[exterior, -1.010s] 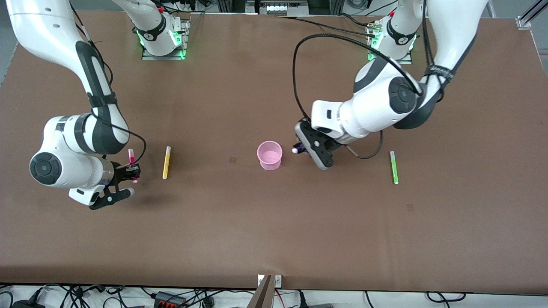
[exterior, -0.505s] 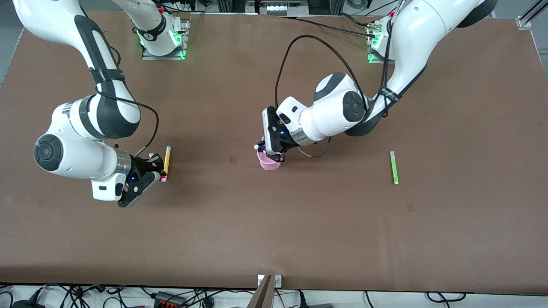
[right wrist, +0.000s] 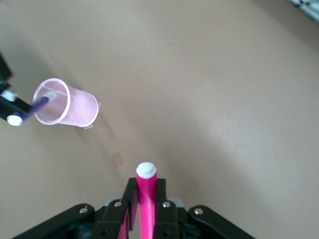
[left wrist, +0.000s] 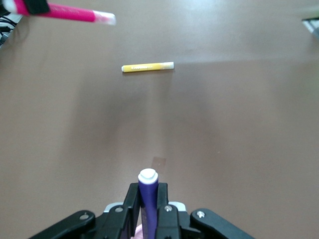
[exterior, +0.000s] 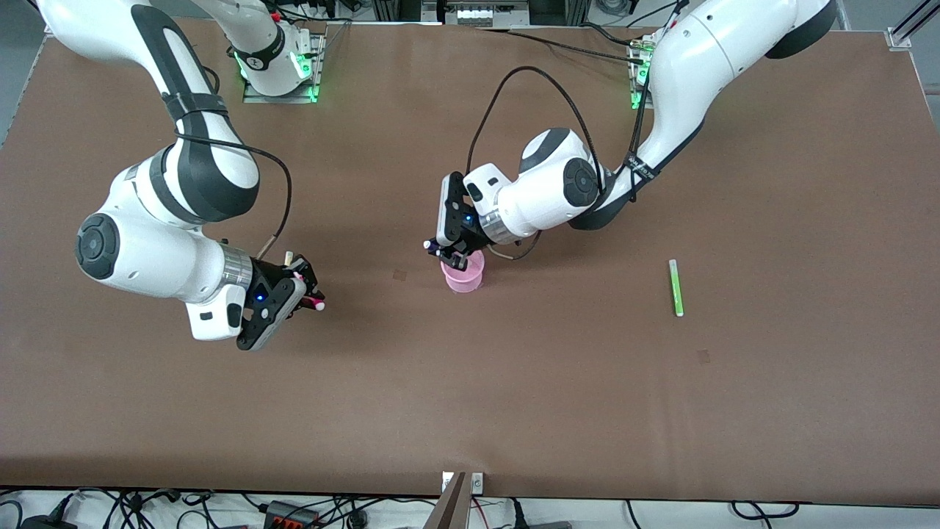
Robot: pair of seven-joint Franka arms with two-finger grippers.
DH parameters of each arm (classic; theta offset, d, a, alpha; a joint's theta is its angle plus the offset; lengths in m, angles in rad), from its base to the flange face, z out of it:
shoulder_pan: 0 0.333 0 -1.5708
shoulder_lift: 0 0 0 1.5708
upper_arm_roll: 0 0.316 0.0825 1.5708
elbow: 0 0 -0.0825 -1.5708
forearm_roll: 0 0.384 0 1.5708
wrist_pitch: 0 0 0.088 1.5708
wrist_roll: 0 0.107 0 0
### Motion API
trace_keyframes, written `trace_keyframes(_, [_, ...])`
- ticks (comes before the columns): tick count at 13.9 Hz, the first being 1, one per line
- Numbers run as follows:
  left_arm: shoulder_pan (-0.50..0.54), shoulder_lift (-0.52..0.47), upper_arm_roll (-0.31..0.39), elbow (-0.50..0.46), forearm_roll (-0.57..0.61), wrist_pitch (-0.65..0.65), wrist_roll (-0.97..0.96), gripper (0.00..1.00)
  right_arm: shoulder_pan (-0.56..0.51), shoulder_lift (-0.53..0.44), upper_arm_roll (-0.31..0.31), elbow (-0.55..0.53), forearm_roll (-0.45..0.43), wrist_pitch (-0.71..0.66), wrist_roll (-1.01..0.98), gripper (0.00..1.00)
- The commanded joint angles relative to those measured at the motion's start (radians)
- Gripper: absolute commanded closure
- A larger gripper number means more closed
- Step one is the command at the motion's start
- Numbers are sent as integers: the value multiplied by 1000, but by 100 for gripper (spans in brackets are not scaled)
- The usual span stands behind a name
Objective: Organize pens into pink holder with both arms
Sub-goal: 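Open the left gripper to drop the blue marker into the cup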
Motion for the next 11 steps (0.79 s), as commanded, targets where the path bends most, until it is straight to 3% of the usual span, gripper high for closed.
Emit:
trace_keyframes(1, [3, 39, -8, -9, -11, 57, 77, 100, 6, 1, 6, -3, 25, 25, -67, 100])
trace_keyframes(3, [13, 39, -8, -18, -11, 57, 104, 94, 9, 1, 6, -3, 24, 27, -70, 100])
trace_keyframes(4, [16, 38, -8, -21, -10, 57, 115, 44, 12, 3, 6, -3, 25, 27, -78, 100])
trace_keyframes(5, [19, 36, -9, -21, -11, 57, 132, 1, 15, 6, 9, -3, 25, 27, -92, 100])
trace_keyframes(11, [62, -1, -18, -41, -13, 40, 91, 0, 15, 7, 46, -3, 25, 33, -95, 100])
